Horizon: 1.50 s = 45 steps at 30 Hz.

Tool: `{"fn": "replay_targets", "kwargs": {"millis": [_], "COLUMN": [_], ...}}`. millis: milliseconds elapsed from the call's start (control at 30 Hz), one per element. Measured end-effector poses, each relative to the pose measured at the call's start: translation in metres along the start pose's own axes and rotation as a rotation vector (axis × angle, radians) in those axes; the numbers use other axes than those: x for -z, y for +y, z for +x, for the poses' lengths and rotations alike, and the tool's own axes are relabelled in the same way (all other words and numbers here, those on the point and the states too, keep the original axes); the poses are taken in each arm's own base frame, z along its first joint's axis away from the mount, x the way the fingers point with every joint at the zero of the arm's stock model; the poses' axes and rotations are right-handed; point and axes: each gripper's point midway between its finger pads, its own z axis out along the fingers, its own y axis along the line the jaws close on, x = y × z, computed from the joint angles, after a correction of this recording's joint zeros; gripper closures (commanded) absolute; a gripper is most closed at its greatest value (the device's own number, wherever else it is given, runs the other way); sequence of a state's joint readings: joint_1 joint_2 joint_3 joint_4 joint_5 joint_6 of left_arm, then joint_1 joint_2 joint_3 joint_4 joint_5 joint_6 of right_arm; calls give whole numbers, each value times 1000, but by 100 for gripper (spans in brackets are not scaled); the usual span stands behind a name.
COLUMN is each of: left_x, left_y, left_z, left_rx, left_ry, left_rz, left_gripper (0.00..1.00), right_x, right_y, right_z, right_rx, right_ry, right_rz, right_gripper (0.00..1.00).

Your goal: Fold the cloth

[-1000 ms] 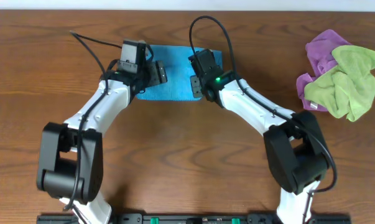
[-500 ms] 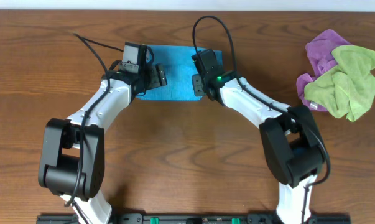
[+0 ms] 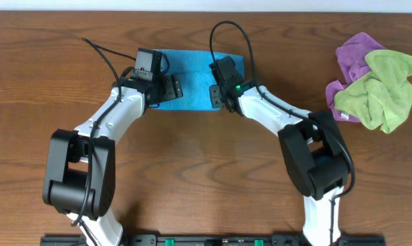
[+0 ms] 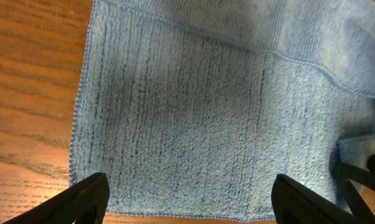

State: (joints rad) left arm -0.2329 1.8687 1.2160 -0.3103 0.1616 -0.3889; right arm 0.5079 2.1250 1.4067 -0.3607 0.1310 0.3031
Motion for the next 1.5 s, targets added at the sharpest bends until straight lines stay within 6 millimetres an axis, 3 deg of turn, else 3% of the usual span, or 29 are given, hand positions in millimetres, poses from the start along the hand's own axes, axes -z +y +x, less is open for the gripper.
{"fn": "replay_targets", "kwargs": {"millis": [200,400,667,833,967,1033,1300,1500], "left_x": [0,0,0,0,0,0,-2,-2], "left_y": [1,2,2,1,0,-1,-15,-20], "left_z": [3,5,5,6,7,7,16,19], "left_rx": [1,3,3,4,7,6,-26,-38], "left_ry": [12,19,19,26,30,32,43,48], "left_rz": [-6,-9,-9,-1,4,7,21,27], "left_gripper": [16,16,15,15,15,15,16,16], "right_x": [-3,-1,22,39,43,44,50,67], "right_y": [-1,-4,-8,-16,-22,-22,-28,-49], "right_z": [1,7,33,51,65,66,81,107], "right_rx": [3,0,-29,-119,-180,-203,-259,-308], "right_ry": [2,31,144,220,272,277,325,409], "right_rz": [2,14,52,96,134,141,194,338], "right_gripper": [99,99,99,87,72,69,77,77]}}
